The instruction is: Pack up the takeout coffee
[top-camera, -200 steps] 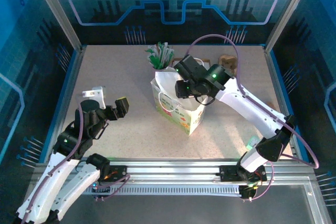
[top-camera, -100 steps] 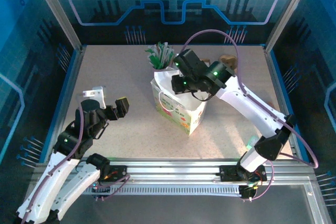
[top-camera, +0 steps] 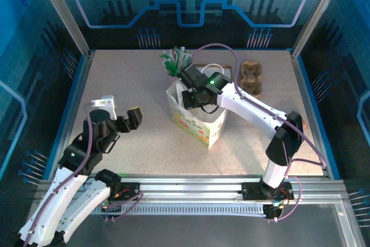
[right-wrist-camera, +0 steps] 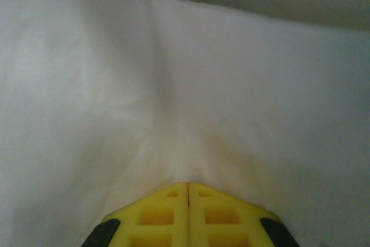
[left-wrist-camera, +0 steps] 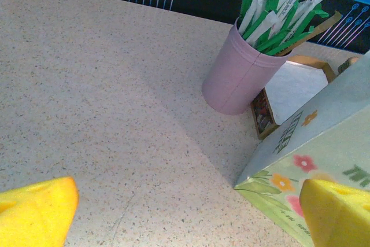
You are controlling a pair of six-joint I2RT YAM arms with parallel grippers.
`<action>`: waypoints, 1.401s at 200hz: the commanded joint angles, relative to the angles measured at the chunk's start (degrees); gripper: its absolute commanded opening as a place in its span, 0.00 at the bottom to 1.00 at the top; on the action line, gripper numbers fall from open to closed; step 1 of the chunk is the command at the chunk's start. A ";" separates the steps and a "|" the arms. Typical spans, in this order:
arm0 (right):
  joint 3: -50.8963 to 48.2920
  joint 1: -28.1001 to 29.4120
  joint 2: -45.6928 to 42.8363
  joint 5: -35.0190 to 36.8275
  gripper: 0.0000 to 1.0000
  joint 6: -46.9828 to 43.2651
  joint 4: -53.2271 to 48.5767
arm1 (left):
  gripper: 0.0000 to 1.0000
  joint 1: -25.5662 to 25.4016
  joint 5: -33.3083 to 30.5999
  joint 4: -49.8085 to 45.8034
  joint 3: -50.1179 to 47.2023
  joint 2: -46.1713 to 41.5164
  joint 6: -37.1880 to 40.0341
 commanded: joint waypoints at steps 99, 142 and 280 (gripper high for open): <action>29.71 -3.55 -2.02 -0.74 0.28 -7.08 -17.50 | 0.99 -0.09 1.32 -0.95 1.51 0.55 1.36; 25.05 -9.60 -5.52 -0.93 0.28 -7.54 -15.77 | 0.99 -0.10 1.29 -1.25 1.64 0.47 1.38; 8.84 -34.11 -1.80 -14.11 0.63 2.09 -3.93 | 0.99 -0.05 1.35 -0.66 1.33 0.75 1.71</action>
